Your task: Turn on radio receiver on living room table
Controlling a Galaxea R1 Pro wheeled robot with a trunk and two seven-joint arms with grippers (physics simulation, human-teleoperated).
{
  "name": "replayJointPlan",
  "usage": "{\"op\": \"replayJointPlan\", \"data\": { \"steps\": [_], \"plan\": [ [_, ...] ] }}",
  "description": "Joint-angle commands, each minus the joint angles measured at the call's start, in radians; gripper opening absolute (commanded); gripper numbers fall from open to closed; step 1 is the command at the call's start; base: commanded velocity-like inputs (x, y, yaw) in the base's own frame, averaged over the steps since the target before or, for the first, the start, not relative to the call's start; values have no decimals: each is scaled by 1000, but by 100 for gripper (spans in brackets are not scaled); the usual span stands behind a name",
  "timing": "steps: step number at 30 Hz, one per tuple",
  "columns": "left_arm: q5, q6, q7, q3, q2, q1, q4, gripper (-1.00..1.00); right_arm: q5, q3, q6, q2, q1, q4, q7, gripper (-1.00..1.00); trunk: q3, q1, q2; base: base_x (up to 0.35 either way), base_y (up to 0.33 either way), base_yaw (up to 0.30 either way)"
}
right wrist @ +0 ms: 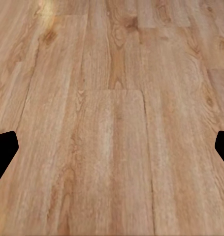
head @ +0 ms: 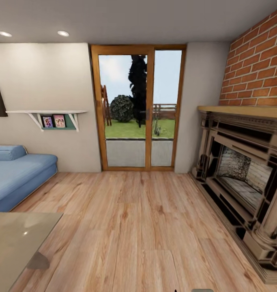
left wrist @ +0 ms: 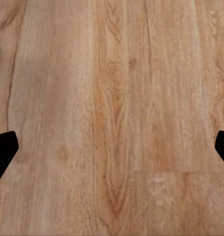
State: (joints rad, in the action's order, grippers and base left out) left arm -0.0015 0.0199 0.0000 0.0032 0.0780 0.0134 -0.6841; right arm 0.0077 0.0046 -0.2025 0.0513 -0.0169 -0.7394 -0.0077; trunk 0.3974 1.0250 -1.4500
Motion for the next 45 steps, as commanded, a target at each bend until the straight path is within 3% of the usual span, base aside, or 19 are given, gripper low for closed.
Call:
{"op": "replayJointPlan", "data": {
  "steps": [1,33,45],
  "plan": [
    [0,0,0,0,0,0,0,100,0,0,0,0,0,0,0,100,0,0,0,28,0,0],
    [0,0,0,1,-1,0,14,100,0,0,0,0,0,0,0,100,0,0,0,3,0,0],
    [0,0,0,0,-1,0,14,100,0,0,0,0,0,0,0,100,0,0,0,192,0,0]
  ]
}}
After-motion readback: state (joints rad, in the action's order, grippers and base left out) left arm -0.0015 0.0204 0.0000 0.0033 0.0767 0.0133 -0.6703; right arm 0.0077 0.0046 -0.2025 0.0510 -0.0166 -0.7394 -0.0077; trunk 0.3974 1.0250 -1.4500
